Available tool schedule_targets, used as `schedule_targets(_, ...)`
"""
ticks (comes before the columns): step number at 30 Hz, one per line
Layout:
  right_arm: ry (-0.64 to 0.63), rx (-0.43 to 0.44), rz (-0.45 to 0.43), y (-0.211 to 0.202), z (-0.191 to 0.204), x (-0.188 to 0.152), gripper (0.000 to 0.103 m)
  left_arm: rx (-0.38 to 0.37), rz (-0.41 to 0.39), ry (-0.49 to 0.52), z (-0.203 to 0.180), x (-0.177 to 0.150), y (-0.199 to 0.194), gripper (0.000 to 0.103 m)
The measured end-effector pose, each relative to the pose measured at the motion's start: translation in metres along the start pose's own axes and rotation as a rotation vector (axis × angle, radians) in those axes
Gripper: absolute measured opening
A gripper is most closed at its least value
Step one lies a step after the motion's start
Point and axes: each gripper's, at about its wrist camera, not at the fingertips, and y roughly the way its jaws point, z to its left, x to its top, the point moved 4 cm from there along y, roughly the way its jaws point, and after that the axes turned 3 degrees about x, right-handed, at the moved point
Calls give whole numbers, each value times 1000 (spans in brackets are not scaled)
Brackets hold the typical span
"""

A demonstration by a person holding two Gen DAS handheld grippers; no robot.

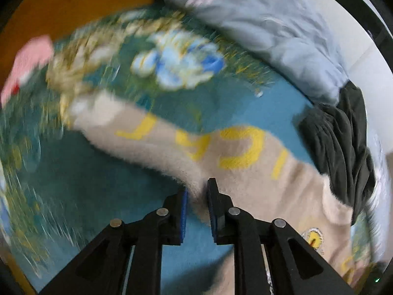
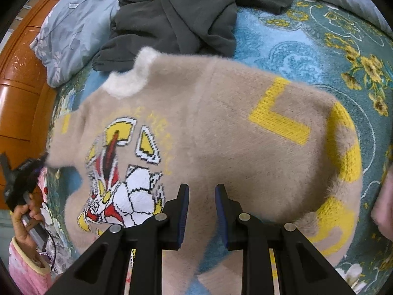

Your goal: Fold clothes

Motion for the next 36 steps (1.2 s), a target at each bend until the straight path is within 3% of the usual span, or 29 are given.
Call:
schedule_targets(4, -17, 13, 26, 5, 1, -5, 28, -136, 16, -155, 22, -22, -11, 38)
schedule_targets(6, -27, 28, 39, 7, 0, -10, 37, -214, 42, -200, 25, -37, -17, 50)
schedule_targets(10, -32, 59, 77, 12, 6, -26, 53, -212, 111, -140, 16, -57, -17, 58)
schedule_targets(14, -41, 70, 130, 19, 6, -55, 53, -208, 181, -80, 6, -77, -18, 63)
schedule_targets(17, -13, 134, 201, 29, 7, -81, 53, -205, 232, -35, -1, -93, -18, 63)
schedule_targets(21, -5, 168, 202, 36, 16, -99, 54, -168, 281, 51, -12, -111, -18, 63)
schedule_targets(23, -14, 171, 197, 38, 23, -102, 55, -144, 291, 79, -16, -117, -18, 62)
schedule_targets(26, -8, 176, 192, 41, 26, -102, 51, -120, 300, 76, -15, -122, -18, 42)
schedule_targets(30, 2, 170, 173, 37, 26, -101, 13, -140, 317, 43, -12, -128, -19, 22)
schedule_targets(33, -15, 123, 131, 23, 24, -93, 11, -161, 332, 46, -15, -135, -22, 14)
schedule_targets(36, -58, 56, 76, 8, 21, -77, 11, -154, 349, 49, -15, -140, -22, 14)
